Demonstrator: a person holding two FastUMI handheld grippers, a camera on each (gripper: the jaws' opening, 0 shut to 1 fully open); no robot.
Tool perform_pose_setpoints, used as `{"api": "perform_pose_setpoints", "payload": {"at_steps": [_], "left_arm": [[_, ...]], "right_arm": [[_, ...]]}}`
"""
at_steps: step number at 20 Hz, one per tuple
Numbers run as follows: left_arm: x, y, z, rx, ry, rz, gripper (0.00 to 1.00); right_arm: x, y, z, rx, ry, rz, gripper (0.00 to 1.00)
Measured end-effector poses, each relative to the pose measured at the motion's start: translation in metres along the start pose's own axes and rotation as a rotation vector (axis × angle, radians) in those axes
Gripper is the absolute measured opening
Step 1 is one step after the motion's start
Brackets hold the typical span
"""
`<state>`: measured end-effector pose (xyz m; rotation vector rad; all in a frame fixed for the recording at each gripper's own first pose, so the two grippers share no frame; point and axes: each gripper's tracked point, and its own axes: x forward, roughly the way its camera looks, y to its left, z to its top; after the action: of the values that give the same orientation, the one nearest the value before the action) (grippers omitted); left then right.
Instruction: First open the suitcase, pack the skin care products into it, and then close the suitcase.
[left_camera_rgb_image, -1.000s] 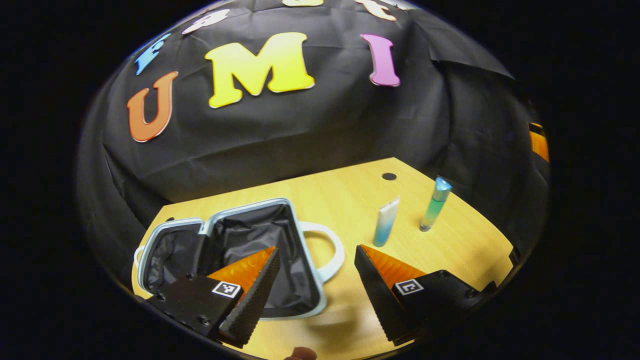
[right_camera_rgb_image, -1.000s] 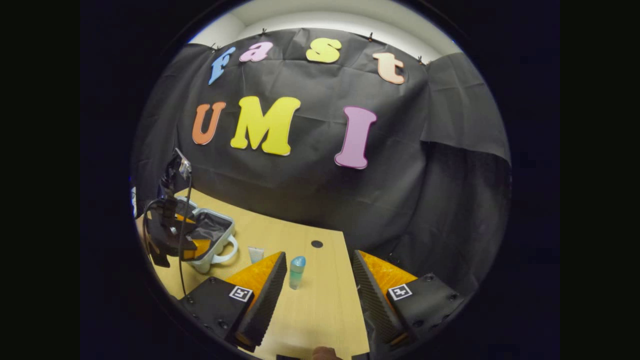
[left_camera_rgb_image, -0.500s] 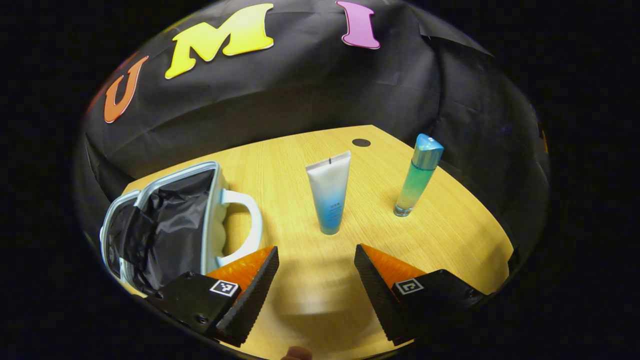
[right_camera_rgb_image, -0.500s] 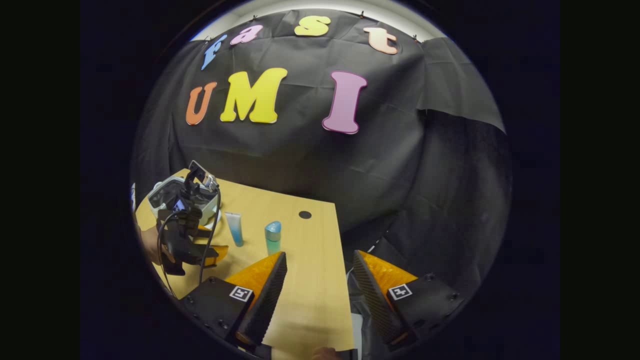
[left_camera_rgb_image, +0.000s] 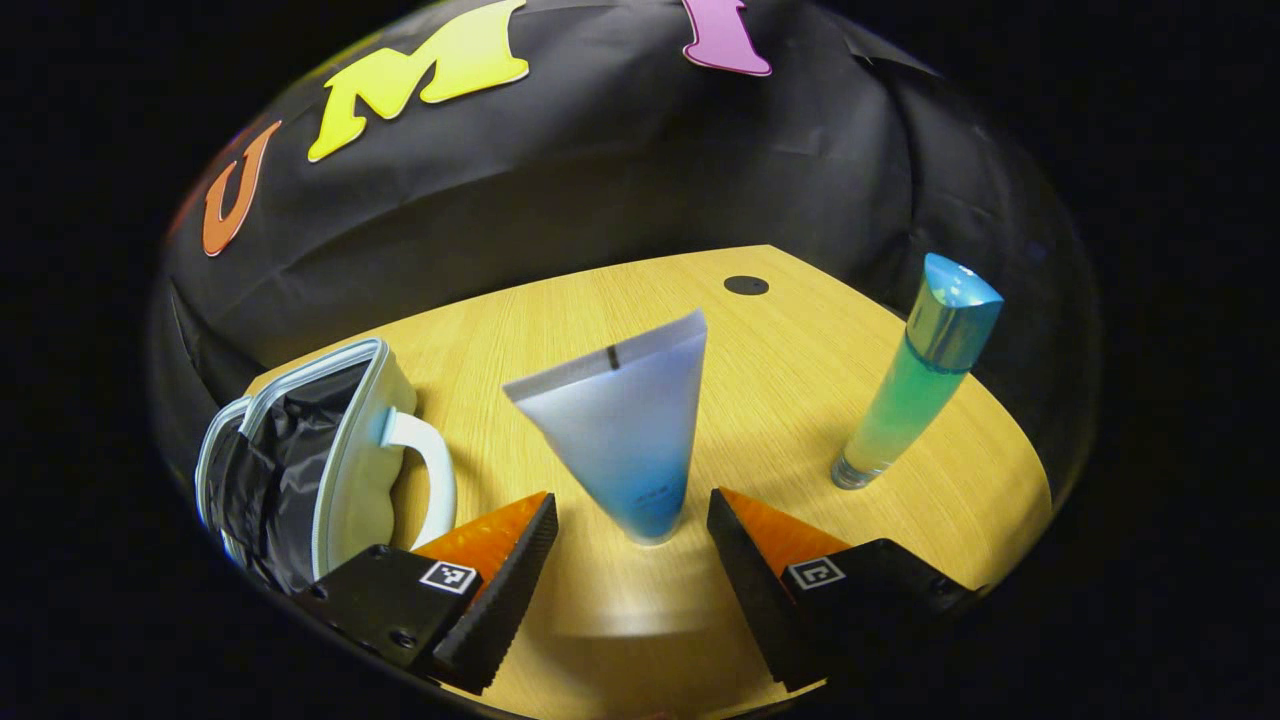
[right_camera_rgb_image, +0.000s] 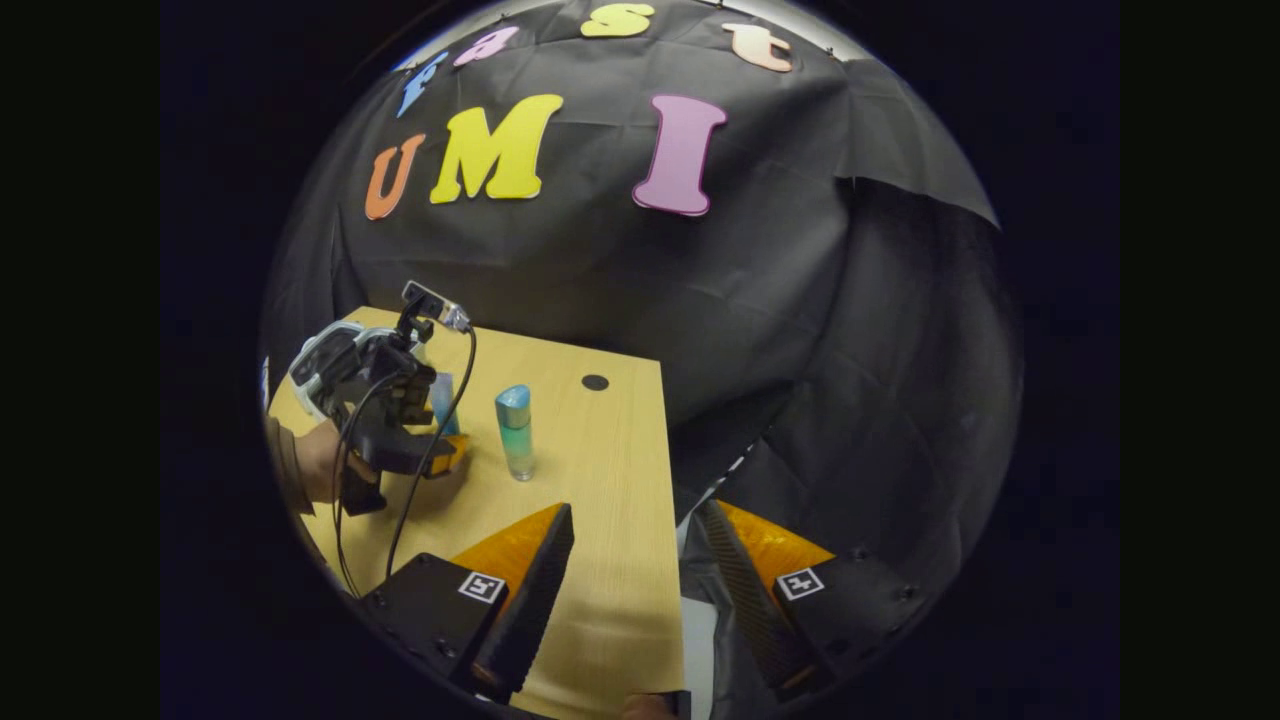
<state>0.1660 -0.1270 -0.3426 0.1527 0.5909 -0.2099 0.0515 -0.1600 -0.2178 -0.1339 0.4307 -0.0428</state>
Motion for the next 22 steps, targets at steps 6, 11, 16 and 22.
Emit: {"api": "perform_pose_setpoints", "payload": {"at_steps": [6, 11, 16, 22], "left_arm": [[0.013, -0.008, 0.011, -0.019, -0.033, -0.022, 0.64], [0.0, -0.024, 0.009, -0.05, -0.006, -0.109, 0.47], [-0.056, -0.033, 0.03, -0.045, -0.056, -0.183, 0.45], [-0.116, -0.009, 0.025, -0.059, -0.041, -0.166, 0.43]], "right_arm": [[0.006, -0.001, -0.014, 0.004, 0.033, -0.004, 0.8], [0.008, 0.004, -0.019, 0.033, 0.052, 0.005, 0.8], [0.027, 0.045, -0.01, 0.056, 0.048, 0.1, 0.8], [0.087, 0.113, 0.002, 0.003, 0.018, 0.191, 0.8]]}}
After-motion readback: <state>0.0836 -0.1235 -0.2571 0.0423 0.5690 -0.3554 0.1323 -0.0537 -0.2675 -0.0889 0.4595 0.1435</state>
